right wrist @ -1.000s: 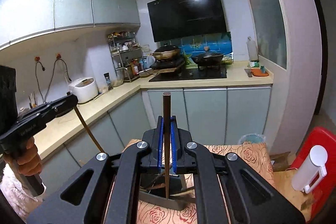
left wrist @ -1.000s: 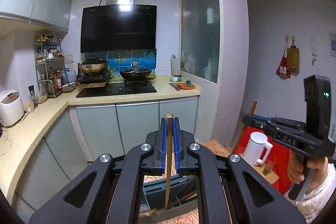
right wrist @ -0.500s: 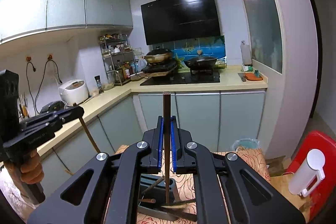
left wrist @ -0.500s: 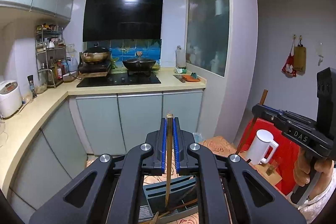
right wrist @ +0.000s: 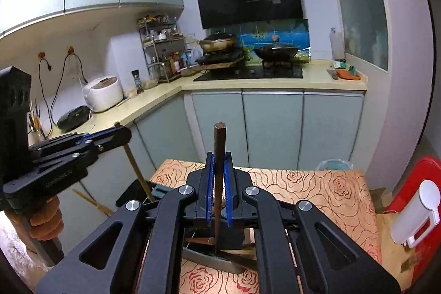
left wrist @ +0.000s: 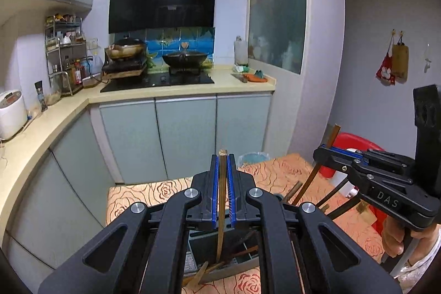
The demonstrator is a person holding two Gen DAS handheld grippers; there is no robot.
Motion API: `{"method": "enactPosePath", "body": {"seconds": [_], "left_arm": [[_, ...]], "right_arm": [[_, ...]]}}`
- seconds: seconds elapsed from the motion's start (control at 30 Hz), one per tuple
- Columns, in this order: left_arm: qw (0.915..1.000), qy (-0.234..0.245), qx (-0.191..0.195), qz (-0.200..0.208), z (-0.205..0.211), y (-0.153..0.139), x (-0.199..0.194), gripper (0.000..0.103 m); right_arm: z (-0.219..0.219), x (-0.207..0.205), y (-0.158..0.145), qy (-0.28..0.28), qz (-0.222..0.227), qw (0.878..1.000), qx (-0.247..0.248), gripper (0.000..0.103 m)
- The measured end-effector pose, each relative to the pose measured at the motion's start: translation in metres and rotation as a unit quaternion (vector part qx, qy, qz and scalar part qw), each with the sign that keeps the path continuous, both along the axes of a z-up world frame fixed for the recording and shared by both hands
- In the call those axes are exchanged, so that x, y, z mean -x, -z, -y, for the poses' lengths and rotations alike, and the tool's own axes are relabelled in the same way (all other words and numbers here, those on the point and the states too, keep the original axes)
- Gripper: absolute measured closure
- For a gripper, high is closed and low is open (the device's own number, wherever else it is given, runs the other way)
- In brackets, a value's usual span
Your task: Organize utensils
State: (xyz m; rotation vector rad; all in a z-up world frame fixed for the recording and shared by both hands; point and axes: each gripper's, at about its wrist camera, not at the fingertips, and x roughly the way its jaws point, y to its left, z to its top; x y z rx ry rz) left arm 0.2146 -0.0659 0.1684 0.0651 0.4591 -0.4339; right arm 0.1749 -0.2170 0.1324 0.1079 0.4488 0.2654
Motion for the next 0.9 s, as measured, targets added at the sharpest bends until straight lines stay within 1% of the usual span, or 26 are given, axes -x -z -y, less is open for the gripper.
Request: {"method": "enactPosePath", "body": {"seconds": [0.2, 0.27, 0.3, 0.33, 0.4, 0.47, 0.5, 0.53, 0.57, 0.63, 0.7, 0.83, 0.9], "left_arm": [[1.0, -0.006, 0.003, -0.006, -0.002, 0.007, -0.001, 0.096], [0.9999, -0.006, 0.006, -0.006, -0.004, 0.006, -0.001, 0.089], [0.9999, -0.007, 0.006, -0.004, -0.005, 0.006, -0.001, 0.079], [0.9999, -0.009, 0.006, -0.003, -0.005, 0.005, 0.0, 0.068], [0.9999, -0.01, 0.009, 0.0, -0.007, 0.004, 0.001, 0.06], [0.9998, -0.016, 0.01, 0.003, -0.01, 0.002, 0.002, 0.049], [0.9997, -0.019, 0.011, 0.004, -0.012, 0.001, 0.003, 0.04], [0.9996, -0.024, 0.015, 0.007, -0.014, 0.0, 0.003, 0.034], [0.9994, -0.026, 0.018, 0.009, -0.017, -0.002, 0.004, 0.032], [0.9991, -0.03, 0.025, 0.013, -0.021, -0.006, 0.007, 0.02], [0.9987, -0.036, 0.029, 0.02, -0.023, -0.009, 0.01, 0.016], [0.9978, -0.044, 0.036, 0.033, -0.026, -0.015, 0.019, 0.01], [0.9976, -0.046, 0.035, 0.037, -0.026, -0.015, 0.025, 0.009]], "right_arm": [[-0.003, -0.002, 0.0, -0.004, -0.006, 1.0, 0.001, 0.093], [-0.003, -0.002, 0.0, -0.002, -0.011, 1.0, -0.002, 0.079], [-0.002, -0.002, -0.001, 0.002, -0.011, 1.0, -0.005, 0.065], [-0.001, -0.001, -0.001, 0.008, -0.011, 1.0, -0.009, 0.06], [0.001, -0.002, -0.002, 0.009, -0.014, 1.0, -0.016, 0.06], [0.003, -0.001, -0.003, 0.012, -0.012, 1.0, -0.016, 0.06], [0.003, -0.001, -0.004, 0.012, -0.011, 1.0, -0.016, 0.059], [0.003, -0.001, -0.005, 0.013, -0.01, 1.0, -0.016, 0.059], [0.005, 0.001, -0.007, 0.014, -0.008, 1.0, -0.017, 0.058], [0.007, 0.002, -0.009, 0.016, -0.006, 1.0, -0.019, 0.053], [0.011, 0.005, -0.012, 0.019, -0.004, 1.0, -0.024, 0.051], [0.016, 0.011, -0.017, 0.026, 0.001, 0.999, -0.031, 0.039], [0.018, 0.015, -0.018, 0.029, 0.004, 0.999, -0.033, 0.037]]}}
